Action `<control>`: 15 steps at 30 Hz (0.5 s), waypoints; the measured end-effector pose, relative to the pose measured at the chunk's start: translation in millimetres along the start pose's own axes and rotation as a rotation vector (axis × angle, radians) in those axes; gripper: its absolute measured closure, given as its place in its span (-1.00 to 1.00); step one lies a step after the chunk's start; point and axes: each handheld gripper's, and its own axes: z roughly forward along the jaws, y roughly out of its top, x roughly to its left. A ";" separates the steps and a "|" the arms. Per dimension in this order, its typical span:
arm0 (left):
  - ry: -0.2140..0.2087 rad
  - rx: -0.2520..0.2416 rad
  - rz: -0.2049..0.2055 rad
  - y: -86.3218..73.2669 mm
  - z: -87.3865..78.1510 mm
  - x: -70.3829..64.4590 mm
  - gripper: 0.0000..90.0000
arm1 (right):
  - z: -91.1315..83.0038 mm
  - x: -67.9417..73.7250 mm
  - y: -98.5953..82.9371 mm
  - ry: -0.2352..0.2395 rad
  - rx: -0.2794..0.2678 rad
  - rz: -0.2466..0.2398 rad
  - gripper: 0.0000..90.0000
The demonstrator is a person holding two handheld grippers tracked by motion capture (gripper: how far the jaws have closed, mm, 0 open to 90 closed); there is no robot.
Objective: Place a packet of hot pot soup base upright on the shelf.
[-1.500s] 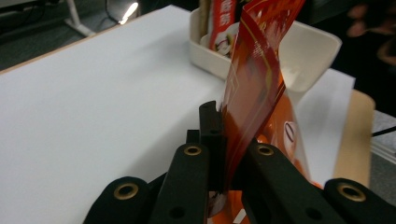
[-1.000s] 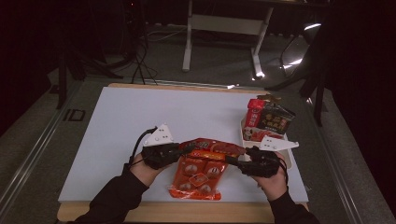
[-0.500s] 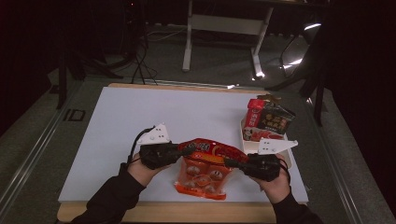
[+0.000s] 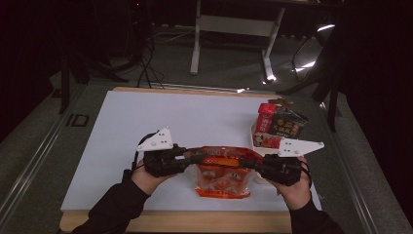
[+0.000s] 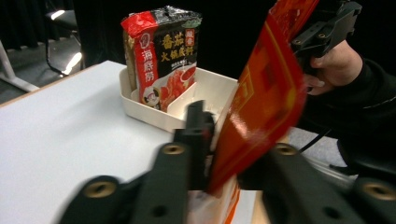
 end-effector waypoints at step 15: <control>0.013 -0.050 -0.098 -12.6 -6.3 10.0 -0.68 | -34.4 -4.4 25.2 -0.038 -0.117 0.009 1.00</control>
